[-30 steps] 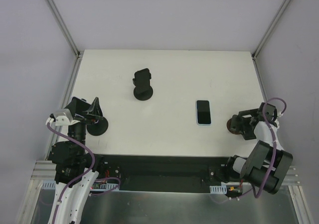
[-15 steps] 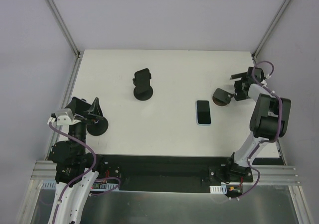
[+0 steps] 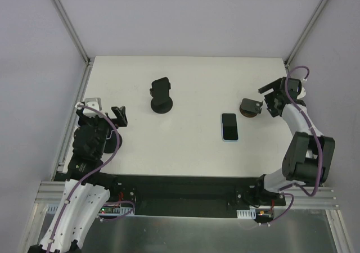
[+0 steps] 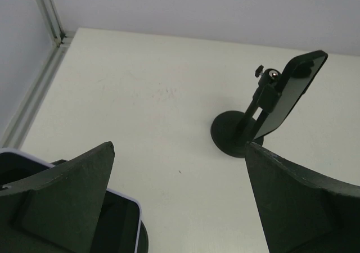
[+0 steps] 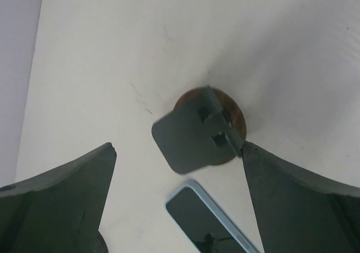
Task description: Remove the phone from the phone stand
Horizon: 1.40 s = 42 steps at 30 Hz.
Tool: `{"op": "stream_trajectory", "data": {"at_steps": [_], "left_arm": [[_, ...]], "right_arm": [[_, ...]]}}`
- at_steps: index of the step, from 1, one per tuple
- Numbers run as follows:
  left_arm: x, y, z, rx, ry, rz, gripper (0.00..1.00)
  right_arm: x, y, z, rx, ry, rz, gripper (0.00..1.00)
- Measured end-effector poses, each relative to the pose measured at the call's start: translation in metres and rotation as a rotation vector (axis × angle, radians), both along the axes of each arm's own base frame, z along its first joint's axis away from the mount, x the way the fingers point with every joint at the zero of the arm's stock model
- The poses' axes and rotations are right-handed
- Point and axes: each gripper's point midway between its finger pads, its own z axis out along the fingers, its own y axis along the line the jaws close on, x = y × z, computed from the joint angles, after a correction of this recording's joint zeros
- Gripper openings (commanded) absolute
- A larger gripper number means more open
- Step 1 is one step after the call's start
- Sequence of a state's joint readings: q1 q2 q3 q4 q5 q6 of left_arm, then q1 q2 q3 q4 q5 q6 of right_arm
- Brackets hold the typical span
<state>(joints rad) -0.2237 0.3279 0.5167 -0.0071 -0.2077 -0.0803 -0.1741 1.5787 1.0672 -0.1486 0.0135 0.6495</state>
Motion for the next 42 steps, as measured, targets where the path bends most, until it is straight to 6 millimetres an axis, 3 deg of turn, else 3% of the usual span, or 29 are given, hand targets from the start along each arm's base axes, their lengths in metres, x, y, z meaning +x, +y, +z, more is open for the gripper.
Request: {"op": "stream_trajectory", "data": {"at_steps": [4, 6, 12, 18, 23, 26, 30, 35, 39, 42], "left_arm": [[0.021, -0.019, -0.016, -0.007, 0.156, -0.067, 0.99], [0.029, -0.028, -0.022, -0.010, 0.210, -0.103, 0.99], [0.032, -0.042, -0.046, -0.016, 0.318, -0.172, 0.99], [0.025, -0.045, -0.042, -0.023, 0.293, -0.195, 0.99], [0.024, -0.045, -0.041, -0.023, 0.289, -0.198, 0.99], [0.025, -0.046, -0.043, -0.022, 0.297, -0.200, 0.99], [0.027, -0.047, -0.051, -0.020, 0.322, -0.202, 0.99], [0.029, -0.051, -0.060, -0.018, 0.355, -0.220, 0.99], [0.030, -0.055, -0.066, -0.020, 0.380, -0.243, 0.99], [0.031, -0.061, -0.072, -0.027, 0.408, -0.272, 0.99]], "right_arm": [[-0.036, 0.020, 0.021, -0.071, -0.042, 0.096, 0.96], [-0.045, 0.028, 0.021, -0.077, -0.050, 0.127, 0.96], [-0.064, 0.042, -0.026, -0.023, 0.058, 0.183, 0.96], [-0.057, 0.056, -0.062, 0.022, 0.137, 0.236, 0.96], [-0.029, 0.062, -0.074, 0.037, 0.158, 0.260, 0.96], [0.003, 0.064, -0.074, 0.038, 0.142, 0.272, 0.96], [0.060, 0.062, -0.068, 0.029, 0.079, 0.288, 0.96], [0.116, 0.071, -0.043, 0.037, -0.041, 0.354, 0.96], [0.116, 0.082, -0.021, 0.022, -0.098, 0.422, 0.96], [0.082, 0.092, -0.005, -0.002, -0.111, 0.480, 0.96]]}}
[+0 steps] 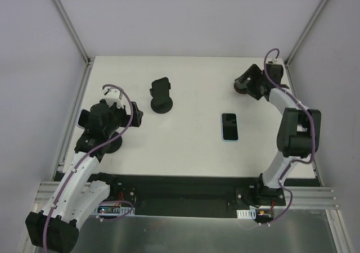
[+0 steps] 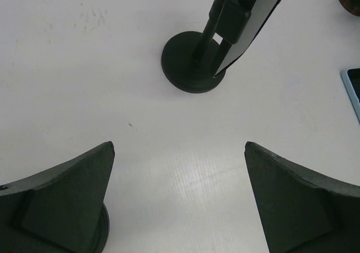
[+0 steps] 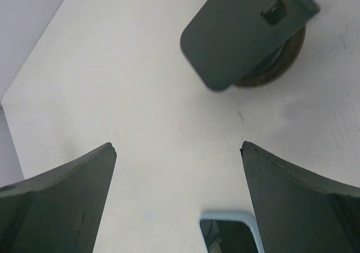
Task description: Remove the phone from the phone stand
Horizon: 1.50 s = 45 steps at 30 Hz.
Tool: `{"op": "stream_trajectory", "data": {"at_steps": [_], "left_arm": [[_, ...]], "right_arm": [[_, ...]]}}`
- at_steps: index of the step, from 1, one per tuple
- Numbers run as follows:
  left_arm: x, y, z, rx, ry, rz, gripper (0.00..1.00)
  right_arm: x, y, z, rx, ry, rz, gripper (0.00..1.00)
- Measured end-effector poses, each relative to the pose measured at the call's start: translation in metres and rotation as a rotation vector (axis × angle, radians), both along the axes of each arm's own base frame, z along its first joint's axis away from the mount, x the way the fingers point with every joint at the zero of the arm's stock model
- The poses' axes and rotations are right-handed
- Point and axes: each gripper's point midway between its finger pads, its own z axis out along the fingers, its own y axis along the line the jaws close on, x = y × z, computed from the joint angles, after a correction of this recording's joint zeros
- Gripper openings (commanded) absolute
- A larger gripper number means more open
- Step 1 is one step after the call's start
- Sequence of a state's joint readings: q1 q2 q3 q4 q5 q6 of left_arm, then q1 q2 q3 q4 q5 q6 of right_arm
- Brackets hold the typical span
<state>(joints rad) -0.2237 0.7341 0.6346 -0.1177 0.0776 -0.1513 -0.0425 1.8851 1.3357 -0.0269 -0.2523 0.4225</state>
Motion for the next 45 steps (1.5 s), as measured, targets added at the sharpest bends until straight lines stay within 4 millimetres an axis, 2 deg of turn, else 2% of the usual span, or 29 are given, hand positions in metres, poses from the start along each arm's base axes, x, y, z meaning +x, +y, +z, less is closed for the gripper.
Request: {"op": "stream_trajectory", "data": {"at_steps": [3, 6, 9, 11, 14, 18, 21, 24, 26, 31, 35, 36, 39, 40, 45], "left_arm": [[0.004, -0.009, 0.001, -0.015, 0.026, -0.037, 0.99], [0.013, -0.021, 0.011, -0.036, 0.038, -0.092, 0.99], [0.024, -0.037, 0.024, -0.052, 0.043, -0.162, 0.99], [0.031, -0.047, 0.030, -0.051, 0.046, -0.210, 0.99], [0.043, -0.063, 0.034, -0.042, 0.056, -0.297, 0.99], [0.062, -0.075, 0.025, -0.011, 0.087, -0.375, 0.97], [0.076, -0.080, 0.014, 0.011, 0.115, -0.406, 0.90], [0.091, -0.084, 0.003, 0.028, 0.139, -0.438, 0.84], [0.099, -0.086, -0.005, 0.040, 0.153, -0.454, 0.79], [0.110, -0.090, -0.020, 0.055, 0.190, -0.500, 0.57], [0.112, -0.096, -0.026, 0.044, 0.219, -0.544, 0.45], [0.111, -0.098, -0.026, 0.037, 0.222, -0.557, 0.37], [0.107, -0.099, -0.027, 0.031, 0.233, -0.572, 0.24], [0.106, -0.100, -0.027, 0.030, 0.233, -0.579, 0.17], [0.097, -0.098, -0.025, 0.042, 0.231, -0.579, 0.12]], "right_arm": [[-0.040, 0.009, 0.023, -0.035, -0.038, 0.053, 0.96], [-0.081, 0.021, 0.053, -0.071, -0.115, 0.115, 0.96], [-0.115, 0.044, 0.075, -0.097, -0.187, 0.194, 0.96], [-0.133, 0.062, 0.081, -0.107, -0.217, 0.254, 0.96], [-0.163, 0.091, 0.077, -0.123, -0.233, 0.364, 0.96], [-0.207, 0.123, 0.059, -0.156, -0.232, 0.520, 0.96], [-0.239, 0.135, 0.044, -0.182, -0.245, 0.619, 0.96], [-0.265, 0.139, 0.031, -0.198, -0.263, 0.686, 0.96], [-0.274, 0.137, 0.023, -0.210, -0.267, 0.703, 0.96], [-0.285, 0.128, 0.006, -0.256, -0.268, 0.728, 0.96], [-0.285, 0.124, 0.009, -0.281, -0.303, 0.734, 0.96], [-0.285, 0.124, 0.011, -0.286, -0.312, 0.733, 0.96], [-0.284, 0.123, 0.012, -0.296, -0.323, 0.735, 0.96], [-0.284, 0.123, 0.012, -0.297, -0.324, 0.737, 0.96], [-0.287, 0.126, 0.002, -0.287, -0.317, 0.761, 0.96]]}}
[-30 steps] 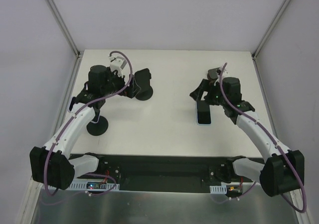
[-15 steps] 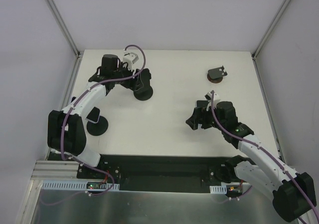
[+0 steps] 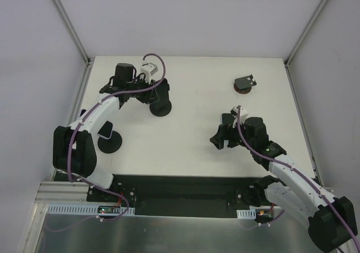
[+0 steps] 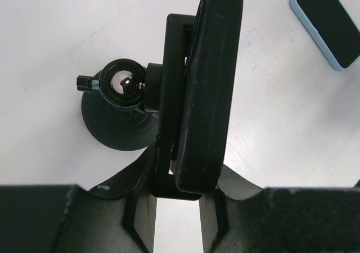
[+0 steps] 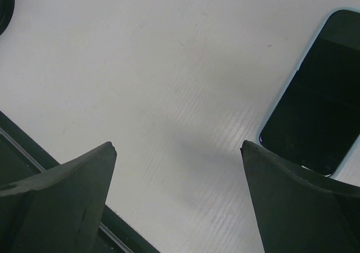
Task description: Remove the phone from the phone stand
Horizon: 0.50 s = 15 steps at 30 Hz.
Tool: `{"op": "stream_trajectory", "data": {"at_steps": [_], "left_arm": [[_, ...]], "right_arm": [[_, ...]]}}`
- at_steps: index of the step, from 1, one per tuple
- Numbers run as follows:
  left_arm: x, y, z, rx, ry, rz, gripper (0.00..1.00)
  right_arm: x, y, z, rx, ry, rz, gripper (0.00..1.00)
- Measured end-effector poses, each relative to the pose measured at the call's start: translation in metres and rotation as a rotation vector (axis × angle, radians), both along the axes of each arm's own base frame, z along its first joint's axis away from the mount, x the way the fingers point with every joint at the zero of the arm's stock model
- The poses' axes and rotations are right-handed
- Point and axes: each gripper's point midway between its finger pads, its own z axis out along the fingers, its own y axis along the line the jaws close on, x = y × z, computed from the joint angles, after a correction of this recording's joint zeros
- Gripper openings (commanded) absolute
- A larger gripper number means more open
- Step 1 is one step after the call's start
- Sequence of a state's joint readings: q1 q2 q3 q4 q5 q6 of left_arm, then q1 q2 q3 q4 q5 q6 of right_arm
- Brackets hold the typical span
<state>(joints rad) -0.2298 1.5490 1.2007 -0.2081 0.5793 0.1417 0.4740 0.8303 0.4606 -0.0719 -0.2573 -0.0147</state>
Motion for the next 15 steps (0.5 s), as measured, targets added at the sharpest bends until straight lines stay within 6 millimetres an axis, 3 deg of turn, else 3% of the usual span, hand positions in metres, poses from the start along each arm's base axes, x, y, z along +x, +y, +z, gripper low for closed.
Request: {"op": "stream_trajectory", "data": {"at_steps": [4, 9, 15], "left_arm": [[-0.021, -0.001, 0.001, 0.023, 0.008, 0.016, 0.09], [-0.058, -0.020, -0.001, 0.060, 0.013, -0.003, 0.04], [-0.092, -0.040, -0.003, 0.071, 0.037, 0.015, 0.02]], "right_arm": [[-0.004, 0.006, -0.002, 0.015, 0.001, 0.034, 0.96], [-0.007, 0.019, 0.008, 0.040, -0.024, 0.086, 0.96], [-0.005, 0.044, 0.034, 0.058, -0.074, 0.152, 0.96]]}}
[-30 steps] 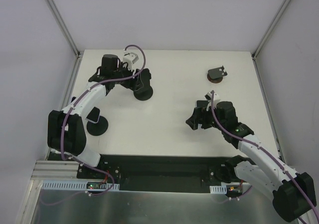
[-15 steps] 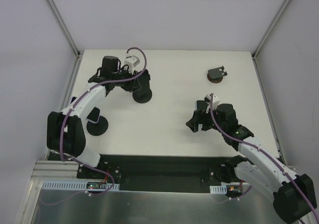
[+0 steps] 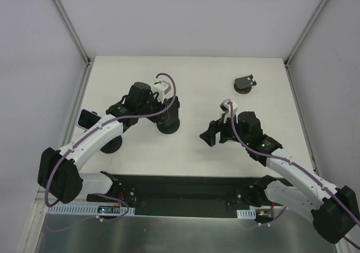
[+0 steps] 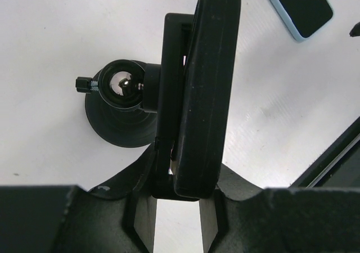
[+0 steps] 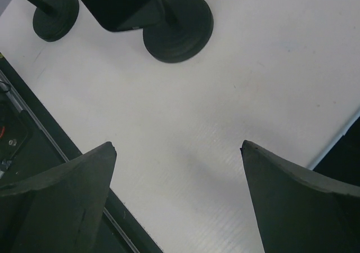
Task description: Remove the phone from the phone stand
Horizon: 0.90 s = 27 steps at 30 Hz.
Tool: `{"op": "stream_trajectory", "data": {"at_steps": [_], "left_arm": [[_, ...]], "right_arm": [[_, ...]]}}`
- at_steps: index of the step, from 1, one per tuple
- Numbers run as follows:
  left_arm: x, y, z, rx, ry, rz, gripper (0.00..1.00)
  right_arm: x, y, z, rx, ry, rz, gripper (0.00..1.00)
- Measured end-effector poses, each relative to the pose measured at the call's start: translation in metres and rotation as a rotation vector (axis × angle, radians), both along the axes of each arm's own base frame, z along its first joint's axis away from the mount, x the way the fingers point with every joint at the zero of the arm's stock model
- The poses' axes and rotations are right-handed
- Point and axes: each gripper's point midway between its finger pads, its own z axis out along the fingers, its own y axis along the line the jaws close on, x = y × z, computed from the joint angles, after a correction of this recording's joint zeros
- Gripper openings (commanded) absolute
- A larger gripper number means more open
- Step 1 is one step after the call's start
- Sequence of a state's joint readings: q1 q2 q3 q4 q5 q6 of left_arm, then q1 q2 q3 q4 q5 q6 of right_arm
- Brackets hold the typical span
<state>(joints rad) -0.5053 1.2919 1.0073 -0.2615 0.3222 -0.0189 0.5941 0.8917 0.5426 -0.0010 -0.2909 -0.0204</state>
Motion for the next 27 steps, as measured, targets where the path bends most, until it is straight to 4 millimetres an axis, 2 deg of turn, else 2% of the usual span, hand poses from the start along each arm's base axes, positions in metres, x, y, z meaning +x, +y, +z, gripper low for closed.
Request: {"op": "stream_trajectory", "data": {"at_steps": [3, 4, 7, 8, 10, 11, 15, 19, 24, 27], "left_arm": [[-0.008, -0.002, 0.000, 0.005, 0.003, 0.055, 0.08], [-0.009, -0.003, 0.000, 0.005, 0.005, 0.068, 0.18], [-0.013, -0.003, 0.000, -0.005, 0.011, 0.111, 0.34], [-0.015, -0.003, 0.000, -0.010, 0.012, 0.118, 0.46], [-0.017, -0.002, 0.001, -0.024, 0.009, 0.128, 0.57], [-0.017, -0.002, 0.004, -0.033, 0.002, 0.131, 0.67], [-0.016, -0.003, 0.025, -0.082, -0.059, 0.127, 0.87], [-0.019, -0.001, 0.050, -0.123, -0.138, 0.112, 0.95], [-0.027, 0.011, 0.086, -0.165, -0.275, 0.109, 0.97], [-0.027, 0.023, 0.101, -0.175, -0.343, 0.148, 0.97]], "right_arm": [[0.004, 0.014, 0.016, 0.003, -0.043, 0.024, 0.96], [0.005, 0.017, 0.020, 0.002, -0.053, 0.029, 0.96], [0.008, 0.028, 0.031, 0.001, -0.076, 0.041, 0.96], [0.009, 0.030, 0.033, 0.001, -0.081, 0.042, 0.96], [0.011, 0.033, 0.036, -0.003, -0.089, 0.040, 0.96], [0.012, 0.035, 0.038, -0.005, -0.092, 0.039, 0.96], [0.018, 0.039, 0.045, -0.011, -0.111, 0.032, 0.96], [0.025, 0.044, 0.061, -0.020, -0.160, 0.030, 0.96], [0.036, 0.057, 0.082, -0.034, -0.221, 0.037, 0.96], [0.042, 0.070, 0.088, -0.050, -0.243, 0.053, 0.96]]}}
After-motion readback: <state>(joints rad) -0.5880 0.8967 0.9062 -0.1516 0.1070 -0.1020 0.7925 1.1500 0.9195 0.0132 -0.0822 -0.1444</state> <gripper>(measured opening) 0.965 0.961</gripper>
